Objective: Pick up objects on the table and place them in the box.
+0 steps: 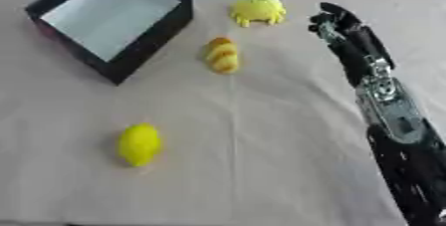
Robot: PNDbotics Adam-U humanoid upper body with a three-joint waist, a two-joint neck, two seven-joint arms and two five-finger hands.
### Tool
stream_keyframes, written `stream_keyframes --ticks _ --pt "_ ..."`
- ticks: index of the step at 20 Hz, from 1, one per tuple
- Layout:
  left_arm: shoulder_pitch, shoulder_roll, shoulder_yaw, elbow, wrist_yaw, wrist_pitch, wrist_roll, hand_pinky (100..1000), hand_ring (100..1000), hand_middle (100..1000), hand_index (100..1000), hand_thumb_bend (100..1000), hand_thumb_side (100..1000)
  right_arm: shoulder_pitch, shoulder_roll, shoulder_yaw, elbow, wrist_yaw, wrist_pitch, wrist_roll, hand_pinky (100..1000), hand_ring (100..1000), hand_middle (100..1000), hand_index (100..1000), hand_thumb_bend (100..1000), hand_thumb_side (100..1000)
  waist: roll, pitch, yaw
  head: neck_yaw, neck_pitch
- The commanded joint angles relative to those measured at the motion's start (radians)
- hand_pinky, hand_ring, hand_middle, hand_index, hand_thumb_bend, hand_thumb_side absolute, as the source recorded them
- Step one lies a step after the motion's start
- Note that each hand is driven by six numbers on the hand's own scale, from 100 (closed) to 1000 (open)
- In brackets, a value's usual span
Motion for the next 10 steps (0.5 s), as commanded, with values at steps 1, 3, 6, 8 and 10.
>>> stream_keyframes --ticks 1,3,6,8,10 --pt "-0.008 0.008 0.003 -0.015 0.001 -0.002 -0.002 881 761 827 809 149 855 -0.012 -0.022 0.000 -0.011 -0.003 -0.001 0.000 931 776 729 892 100 507 0.004 -0.010 0.000 -0.002 -0.001" --pt "-0.008 0.008 0.003 -0.015 0.001 -0.002 -0.003 881 762 827 809 149 855 -0.014 -0.022 0.001 -0.012 -0.001 -0.001 0.001 931 776 730 892 100 507 0.004 -0.010 0.001 -0.002 -0.001" --pt "-0.008 0.008 0.002 -0.015 0.000 -0.001 -0.003 881 762 827 809 148 855 -0.021 -0.023 0.003 -0.012 0.003 -0.001 0.004 931 776 731 892 100 501 0.003 -0.010 0.002 -0.002 -0.001" --pt "-0.009 0.009 0.002 -0.015 0.000 -0.001 -0.004 881 762 827 809 148 854 -0.035 -0.023 0.006 -0.010 0.010 0.001 0.006 932 778 733 893 100 494 0.003 -0.011 0.003 -0.002 -0.001" --pt "-0.008 0.010 0.001 -0.014 0.000 -0.001 -0.004 881 762 827 809 148 853 -0.060 -0.025 0.015 -0.002 0.027 0.007 0.012 932 783 739 894 100 485 0.003 -0.014 0.004 -0.003 -0.001"
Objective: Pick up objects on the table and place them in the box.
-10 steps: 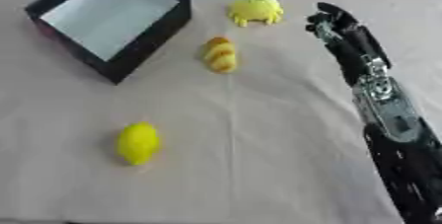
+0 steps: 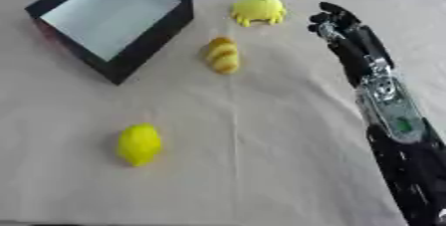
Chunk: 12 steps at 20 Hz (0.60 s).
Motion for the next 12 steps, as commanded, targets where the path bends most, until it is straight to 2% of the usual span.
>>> stream_keyframes --ticks 1,6,12 --pt "-0.008 0.010 0.001 -0.014 0.000 -0.001 -0.004 881 762 827 809 148 853 -0.051 -0.024 0.013 0.002 0.026 0.007 0.014 932 785 740 895 100 482 0.003 -0.016 0.002 -0.005 -0.001" --pt "-0.007 0.012 -0.002 -0.013 0.001 -0.001 -0.007 881 763 827 809 147 852 -0.163 -0.024 0.052 0.074 0.103 0.042 0.043 935 813 775 911 100 449 0.003 -0.022 0.008 -0.011 -0.001" --pt "-0.002 0.015 -0.006 -0.010 0.003 -0.001 -0.011 880 763 827 809 147 851 -0.317 -0.034 0.116 0.152 0.201 0.074 0.116 937 844 815 930 100 401 0.002 -0.034 0.015 -0.018 -0.001"
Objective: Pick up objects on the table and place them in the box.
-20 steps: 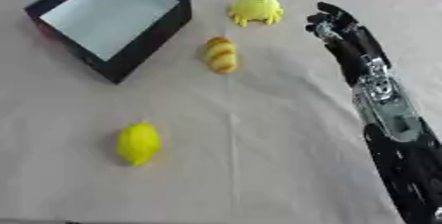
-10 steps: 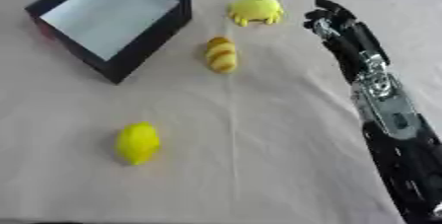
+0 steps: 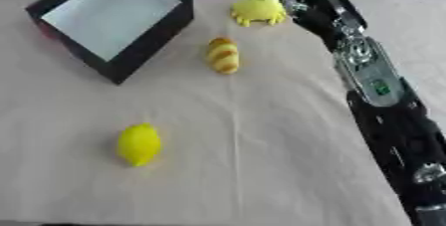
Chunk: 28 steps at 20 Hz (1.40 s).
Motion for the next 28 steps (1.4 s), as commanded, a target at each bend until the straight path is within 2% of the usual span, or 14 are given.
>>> stream_keyframes --ticks 1,4,7,9,11,17,20,28 --pt "-0.001 0.016 -0.001 -0.011 0.002 -0.001 -0.005 880 763 827 809 147 851 -0.076 -0.032 0.027 0.040 0.053 0.015 0.041 937 852 823 929 103 386 0.002 -0.028 0.003 -0.006 -0.001" --pt "0.002 0.017 -0.001 -0.010 0.003 -0.001 -0.006 880 763 827 809 147 851 -0.159 -0.036 0.038 0.116 0.107 0.039 0.064 936 855 826 928 123 378 0.001 -0.033 0.004 -0.008 -0.001" --pt "0.002 0.017 0.002 -0.010 0.002 -0.001 -0.003 880 763 827 809 147 851 -0.278 -0.011 0.002 0.244 0.355 0.021 0.085 934 861 832 927 153 368 0.001 -0.031 0.000 -0.004 -0.001" --pt "0.003 0.017 0.002 -0.010 0.002 -0.001 -0.003 880 763 827 808 147 851 -0.320 -0.007 -0.022 0.304 0.457 -0.008 0.098 936 873 845 934 189 363 0.001 -0.031 -0.002 -0.002 -0.001" --pt "0.004 0.017 0.002 -0.009 0.001 -0.001 -0.003 880 763 827 808 147 851 -0.355 -0.010 -0.035 0.354 0.519 -0.032 0.117 938 881 852 940 233 368 0.001 -0.032 -0.003 -0.002 -0.001" --pt "0.008 0.018 0.002 -0.008 0.000 -0.001 -0.003 880 763 827 808 146 852 -0.449 -0.025 -0.063 0.486 0.644 -0.117 0.257 944 905 872 940 344 399 0.003 -0.034 -0.005 -0.007 -0.001" --pt "0.010 0.020 0.003 -0.008 0.000 -0.002 -0.003 880 763 827 808 144 851 -0.499 -0.038 -0.074 0.533 0.702 -0.152 0.329 944 909 874 938 359 411 0.004 -0.033 -0.005 -0.010 -0.001" --pt "0.013 0.026 0.002 -0.005 -0.002 -0.003 -0.005 881 763 826 807 144 852 -0.625 -0.076 -0.074 0.684 0.797 -0.236 0.457 951 934 896 937 455 471 0.001 -0.031 -0.010 -0.006 -0.001"
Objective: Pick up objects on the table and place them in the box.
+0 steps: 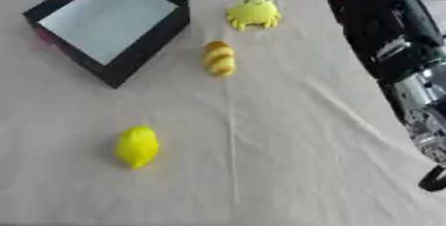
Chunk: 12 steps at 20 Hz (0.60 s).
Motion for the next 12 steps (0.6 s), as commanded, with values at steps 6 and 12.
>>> stream_keyframes --ticks 6,12 --pt "-0.003 0.026 0.002 -0.007 -0.003 -0.005 -0.002 881 764 826 806 143 852 -0.076 -0.031 -0.010 0.091 0.114 -0.044 0.108 954 948 911 945 485 486 0.002 -0.021 -0.003 -0.004 -0.001" --pt "-0.006 0.025 0.001 -0.008 -0.002 -0.006 -0.003 881 764 826 806 142 851 -0.082 -0.015 -0.013 0.119 0.180 -0.053 0.150 955 954 918 950 460 419 0.006 -0.018 -0.001 -0.012 -0.022"
